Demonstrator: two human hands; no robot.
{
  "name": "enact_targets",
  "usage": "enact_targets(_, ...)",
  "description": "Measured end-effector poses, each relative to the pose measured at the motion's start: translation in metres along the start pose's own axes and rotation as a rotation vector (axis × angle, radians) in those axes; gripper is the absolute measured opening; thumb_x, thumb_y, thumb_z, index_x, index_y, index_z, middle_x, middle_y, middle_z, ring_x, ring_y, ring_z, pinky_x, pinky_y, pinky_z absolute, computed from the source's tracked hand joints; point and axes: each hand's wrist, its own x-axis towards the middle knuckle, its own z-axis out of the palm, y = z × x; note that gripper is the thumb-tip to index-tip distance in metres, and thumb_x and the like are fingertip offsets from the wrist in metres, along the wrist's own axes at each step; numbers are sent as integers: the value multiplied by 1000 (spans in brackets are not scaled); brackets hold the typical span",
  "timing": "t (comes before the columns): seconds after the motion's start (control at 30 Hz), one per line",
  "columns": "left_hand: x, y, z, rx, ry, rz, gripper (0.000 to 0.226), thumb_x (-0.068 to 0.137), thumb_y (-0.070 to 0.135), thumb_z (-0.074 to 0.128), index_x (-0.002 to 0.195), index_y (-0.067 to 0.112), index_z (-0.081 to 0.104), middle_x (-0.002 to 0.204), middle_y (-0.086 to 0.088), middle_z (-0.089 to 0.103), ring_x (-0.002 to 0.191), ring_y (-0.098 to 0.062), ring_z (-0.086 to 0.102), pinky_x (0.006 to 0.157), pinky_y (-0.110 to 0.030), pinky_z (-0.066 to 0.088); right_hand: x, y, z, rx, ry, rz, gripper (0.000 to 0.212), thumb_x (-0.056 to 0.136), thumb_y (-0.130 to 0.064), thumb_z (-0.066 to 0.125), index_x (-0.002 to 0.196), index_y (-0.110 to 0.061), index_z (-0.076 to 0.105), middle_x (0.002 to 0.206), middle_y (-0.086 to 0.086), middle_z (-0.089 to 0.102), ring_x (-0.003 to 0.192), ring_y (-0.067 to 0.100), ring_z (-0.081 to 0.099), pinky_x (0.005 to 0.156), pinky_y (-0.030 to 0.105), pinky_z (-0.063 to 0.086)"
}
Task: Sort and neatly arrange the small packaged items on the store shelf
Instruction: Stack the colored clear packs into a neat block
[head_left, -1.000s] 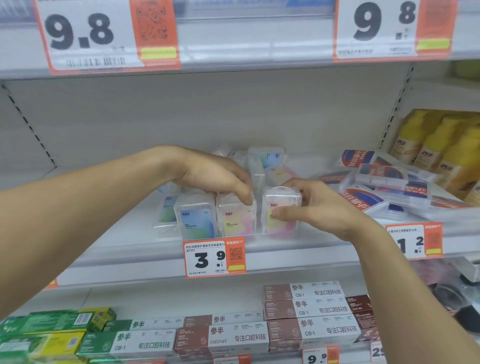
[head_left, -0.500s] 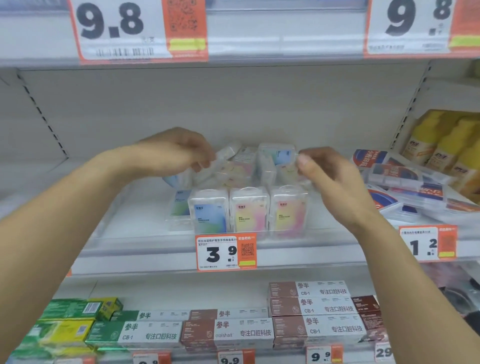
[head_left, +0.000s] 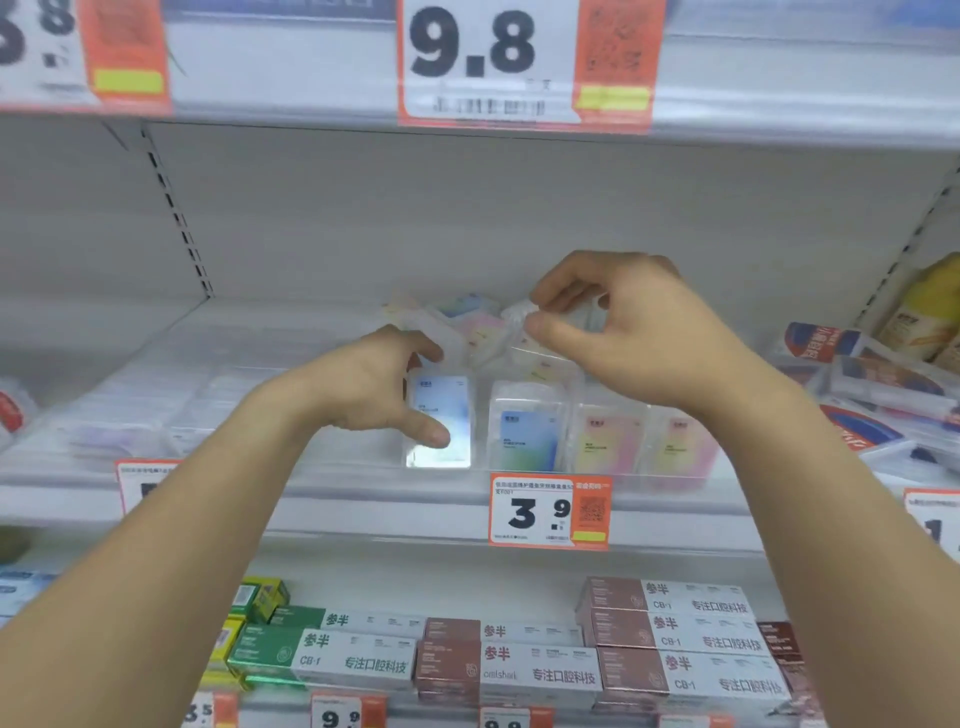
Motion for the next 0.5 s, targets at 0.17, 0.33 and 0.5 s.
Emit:
enact_targets(0.17, -7, 3, -6, -104, 64, 100, 57, 59, 37, 89, 105, 31, 55, 110, 7, 59, 90, -17, 63, 80, -37, 54, 7, 8, 6, 17, 33, 99, 16, 84, -32, 69, 95, -21, 71, 89, -10, 72, 87, 3, 65, 75, 8, 45)
enact_targets(0.33, -14, -3, -8, -347, -57, 136, 58, 55, 47, 83, 104, 32, 58, 100, 10, 70, 91, -23, 67, 89, -46, 53, 13, 20, 0, 52, -28, 210, 15, 85, -36, 69, 96, -27, 70, 90, -14, 71, 83, -3, 64, 68, 9, 44)
enact_targets(0.5, -13, -2, -6, -401, -83, 191, 48, 68, 29, 86, 110, 31, 63, 103, 7, 70, 95, -22, 67, 87, -35, 54, 16, 25, 2, 39, -127, 267, 19, 82, -40, 71, 97, -29, 70, 91, -12, 71, 86, 7, 67, 80, 27, 55)
